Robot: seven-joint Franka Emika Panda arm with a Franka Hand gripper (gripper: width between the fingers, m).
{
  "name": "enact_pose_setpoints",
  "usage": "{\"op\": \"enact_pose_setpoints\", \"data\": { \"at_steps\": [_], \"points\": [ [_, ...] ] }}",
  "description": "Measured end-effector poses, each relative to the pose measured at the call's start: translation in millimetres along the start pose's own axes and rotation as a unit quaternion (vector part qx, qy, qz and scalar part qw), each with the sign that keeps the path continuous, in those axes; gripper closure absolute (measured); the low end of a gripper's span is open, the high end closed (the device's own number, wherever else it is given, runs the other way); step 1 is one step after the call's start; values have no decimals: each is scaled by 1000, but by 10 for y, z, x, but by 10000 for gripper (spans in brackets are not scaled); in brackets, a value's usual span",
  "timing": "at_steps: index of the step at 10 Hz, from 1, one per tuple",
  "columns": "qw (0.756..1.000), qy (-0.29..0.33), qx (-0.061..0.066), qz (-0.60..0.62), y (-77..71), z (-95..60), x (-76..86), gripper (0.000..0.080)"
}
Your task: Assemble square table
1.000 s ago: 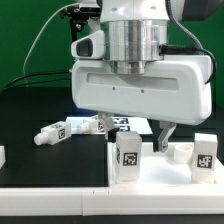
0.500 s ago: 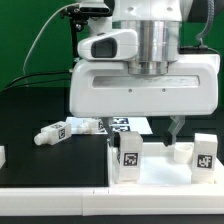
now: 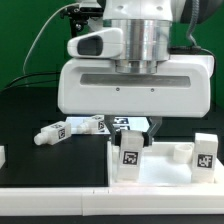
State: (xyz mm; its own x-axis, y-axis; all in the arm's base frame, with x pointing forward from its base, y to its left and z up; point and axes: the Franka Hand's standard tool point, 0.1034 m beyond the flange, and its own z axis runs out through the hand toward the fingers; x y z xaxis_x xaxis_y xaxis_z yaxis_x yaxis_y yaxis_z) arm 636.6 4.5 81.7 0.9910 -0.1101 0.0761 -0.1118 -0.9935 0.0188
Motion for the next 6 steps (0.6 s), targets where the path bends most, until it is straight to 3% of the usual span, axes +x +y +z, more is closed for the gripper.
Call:
{"op": "enact_pose_setpoints", "data": {
  "at_steps": [4, 6],
  "points": [
    [979, 9, -1, 204, 20, 25, -6, 515],
    [925, 5, 12, 380, 36, 30, -4, 515]
  ]
}}
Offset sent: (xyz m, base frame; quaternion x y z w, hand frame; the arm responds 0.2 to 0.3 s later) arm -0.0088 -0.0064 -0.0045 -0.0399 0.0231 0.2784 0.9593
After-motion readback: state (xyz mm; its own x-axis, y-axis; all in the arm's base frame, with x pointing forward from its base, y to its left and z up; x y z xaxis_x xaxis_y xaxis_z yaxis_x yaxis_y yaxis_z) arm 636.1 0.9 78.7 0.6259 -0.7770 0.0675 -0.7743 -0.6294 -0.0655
